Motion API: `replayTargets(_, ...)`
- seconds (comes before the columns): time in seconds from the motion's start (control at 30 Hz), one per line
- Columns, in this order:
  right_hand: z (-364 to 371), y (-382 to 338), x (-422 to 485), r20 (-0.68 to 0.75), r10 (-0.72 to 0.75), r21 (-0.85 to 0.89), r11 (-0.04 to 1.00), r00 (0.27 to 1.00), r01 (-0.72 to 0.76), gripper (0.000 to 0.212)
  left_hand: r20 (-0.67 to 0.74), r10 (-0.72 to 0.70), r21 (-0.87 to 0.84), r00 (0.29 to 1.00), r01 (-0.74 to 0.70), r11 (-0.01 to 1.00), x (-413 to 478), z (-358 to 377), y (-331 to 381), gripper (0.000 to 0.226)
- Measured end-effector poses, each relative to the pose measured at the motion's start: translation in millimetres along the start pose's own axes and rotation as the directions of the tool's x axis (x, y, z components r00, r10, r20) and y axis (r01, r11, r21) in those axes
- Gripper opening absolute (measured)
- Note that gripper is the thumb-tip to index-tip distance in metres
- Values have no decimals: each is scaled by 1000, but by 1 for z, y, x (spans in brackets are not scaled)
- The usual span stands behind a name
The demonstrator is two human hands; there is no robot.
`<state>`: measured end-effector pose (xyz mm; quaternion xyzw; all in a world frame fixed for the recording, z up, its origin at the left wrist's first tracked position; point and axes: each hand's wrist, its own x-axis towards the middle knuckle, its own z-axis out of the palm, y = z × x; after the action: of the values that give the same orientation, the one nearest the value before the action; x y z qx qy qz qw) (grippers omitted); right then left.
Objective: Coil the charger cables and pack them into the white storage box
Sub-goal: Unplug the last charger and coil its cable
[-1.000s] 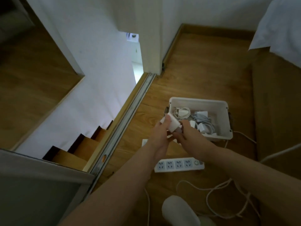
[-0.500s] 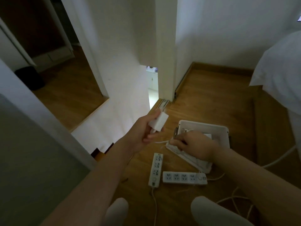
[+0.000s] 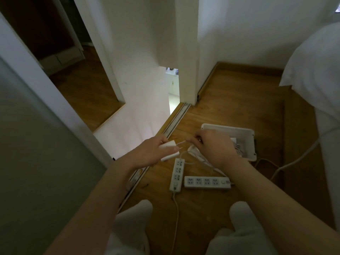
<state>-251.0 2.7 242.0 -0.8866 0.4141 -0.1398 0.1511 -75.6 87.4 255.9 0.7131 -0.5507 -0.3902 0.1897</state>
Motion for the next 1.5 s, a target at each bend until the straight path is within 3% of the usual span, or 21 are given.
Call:
replayTargets(0.17,3,-28,-17,-78,44,103,994,996,-36,34,-135,-15,-4,991,15,1000,-9,4,-8,26)
replayTargets(0.37,9,-41,-31,-31,57,226,973,998,-49,34,-288,-18,-88,957,-8,996,-9,13,-11,28)
replayTargets(0.53,21,-60,-44,24,-20,335,942,1000,11,29,-472,-17,-191,881,-83,978,-7,17,0,25)
replayTargets(0.67,22,-61,-41,-63,89,521,852,994,-43,28,-481,56,-111,875,-124,986,-4,19,5,24)
replayTargets(0.77,19,-56,-42,-49,21,503,864,999,6,25,-495,-24,-280,868,-133,951,0,21,11,23)
replayTargets(0.93,28,-57,-45,140,-107,448,894,984,34,19,-406,-257,-641,877,-74,764,3,20,14,25)
replayTargets(1.1,34,-52,-38,223,-154,509,860,963,20,4,-297,-314,-831,902,-82,550,2,20,19,32)
replayTargets(1.2,34,-46,-33,210,-160,545,838,965,21,13,-211,-279,-946,937,-124,300,2,19,20,29)
replayTargets(1.3,35,-38,-31,254,-171,531,847,952,11,20,-112,-189,-988,975,-129,-81,-1,17,23,24)
replayTargets(1.33,36,-35,-30,294,-174,514,858,940,-1,22,-104,-178,-977,979,-134,-167,-1,16,21,22)
replayTargets(1.4,38,-28,-30,344,-169,458,889,924,-8,27,-88,-170,-976,981,-119,-182,-1,14,19,21)
replayTargets(1.5,32,-17,-30,330,-164,292,954,930,65,22,-32,-80,-999,996,-31,5,-4,12,22,26)
